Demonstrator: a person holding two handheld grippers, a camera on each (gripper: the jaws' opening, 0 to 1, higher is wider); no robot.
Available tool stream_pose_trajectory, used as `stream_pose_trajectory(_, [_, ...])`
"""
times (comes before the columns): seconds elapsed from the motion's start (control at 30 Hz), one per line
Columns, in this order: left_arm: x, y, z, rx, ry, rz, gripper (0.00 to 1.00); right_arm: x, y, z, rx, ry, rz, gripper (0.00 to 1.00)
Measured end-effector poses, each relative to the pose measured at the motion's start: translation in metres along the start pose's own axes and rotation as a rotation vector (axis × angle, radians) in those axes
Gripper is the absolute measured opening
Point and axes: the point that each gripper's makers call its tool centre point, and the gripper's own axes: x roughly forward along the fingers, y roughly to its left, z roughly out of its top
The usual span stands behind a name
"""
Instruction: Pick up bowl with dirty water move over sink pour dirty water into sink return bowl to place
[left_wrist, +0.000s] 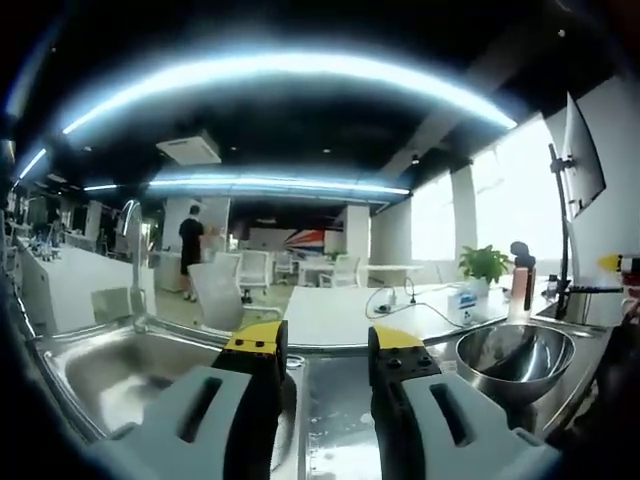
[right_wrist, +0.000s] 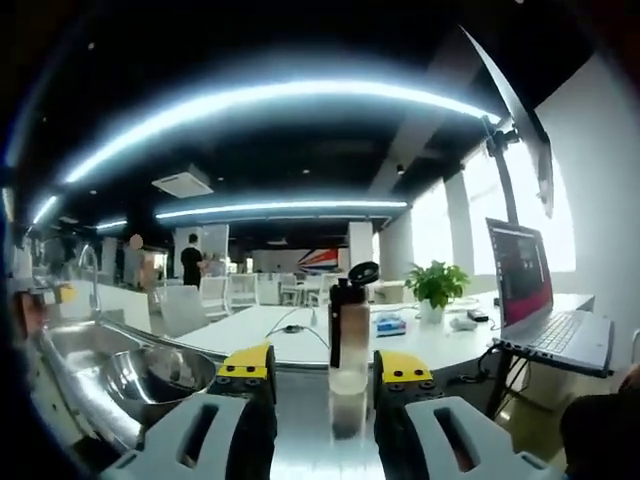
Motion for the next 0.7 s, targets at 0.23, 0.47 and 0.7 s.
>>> stream_pose_trajectory(0.23, [0.012, -0.008, 0.012, 0.055, 0.025, -0.044, 0.32, 0.01, 0.013, 0.011, -0.035, 0.022, 0.037, 0.33])
stream_pose_trajectory(0.47, [0.023, -0.025, 0.008, 0.119, 0.057, -0.108, 0.31, 0.025, 0.026, 0.013, -0.022, 0.059, 0.086, 0.34])
stream_pose_trajectory(0.7, [0.03, -0.051, 0.004, 0.14, 0.104, -0.206, 0.3, 0.032, 0.039, 0.017, -0.015, 0.08, 0.124, 0.34])
